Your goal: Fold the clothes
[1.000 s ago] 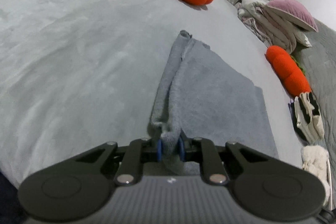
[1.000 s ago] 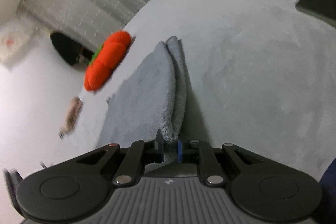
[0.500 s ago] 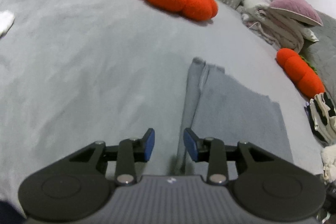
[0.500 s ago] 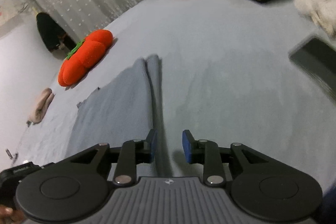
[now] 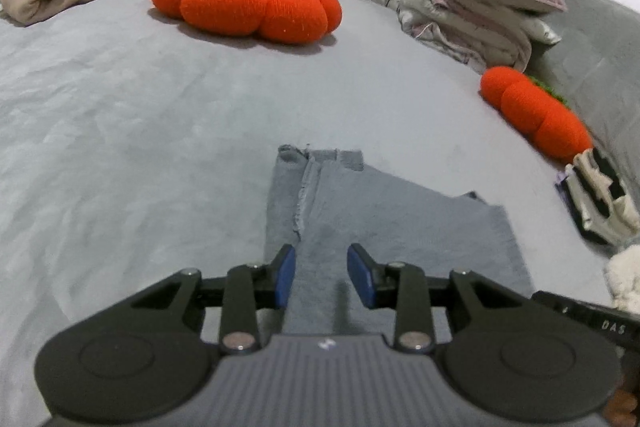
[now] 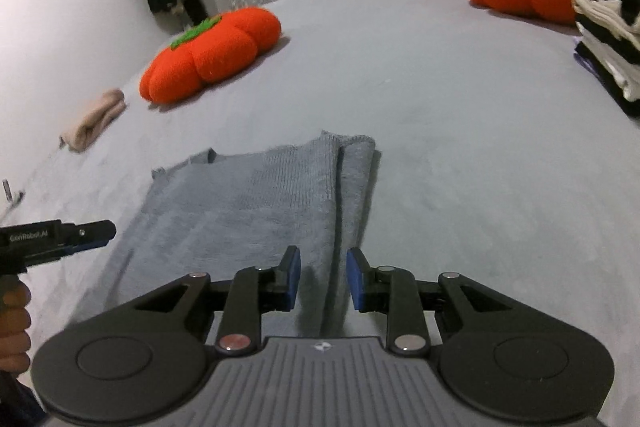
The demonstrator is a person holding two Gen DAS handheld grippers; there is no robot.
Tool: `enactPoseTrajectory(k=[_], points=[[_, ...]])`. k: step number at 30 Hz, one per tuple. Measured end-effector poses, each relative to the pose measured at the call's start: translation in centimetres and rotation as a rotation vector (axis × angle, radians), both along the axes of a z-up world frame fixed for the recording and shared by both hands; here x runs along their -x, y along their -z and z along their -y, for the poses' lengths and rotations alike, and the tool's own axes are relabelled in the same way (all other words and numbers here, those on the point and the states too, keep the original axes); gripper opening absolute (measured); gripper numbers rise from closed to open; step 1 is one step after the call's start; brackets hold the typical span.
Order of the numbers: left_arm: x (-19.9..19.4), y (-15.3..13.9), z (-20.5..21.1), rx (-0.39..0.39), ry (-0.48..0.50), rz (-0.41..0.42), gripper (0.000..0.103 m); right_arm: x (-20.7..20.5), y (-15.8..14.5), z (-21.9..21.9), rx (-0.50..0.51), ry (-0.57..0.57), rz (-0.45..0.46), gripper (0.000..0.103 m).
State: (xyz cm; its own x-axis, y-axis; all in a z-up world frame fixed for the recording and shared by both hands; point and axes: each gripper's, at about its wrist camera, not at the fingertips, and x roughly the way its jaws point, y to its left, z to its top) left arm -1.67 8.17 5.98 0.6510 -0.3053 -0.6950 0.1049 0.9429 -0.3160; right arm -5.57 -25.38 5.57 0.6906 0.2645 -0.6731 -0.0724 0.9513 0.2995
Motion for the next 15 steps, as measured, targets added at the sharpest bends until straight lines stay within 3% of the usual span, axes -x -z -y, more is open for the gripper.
enactPoseTrajectory(k=[11, 15], points=[[-0.7, 1.1, 2.1, -0.133, 0.066, 0.016, 0.031, -2.7, 1.2, -0.8, 0.084, -0.057, -0.019, 0.026], [-1.9, 1.6, 2.2, -0.137, 0.062, 0.002, 0.032, -3.4, 1.4, -1.1, 0.108, -0.069, -0.010, 0.026]])
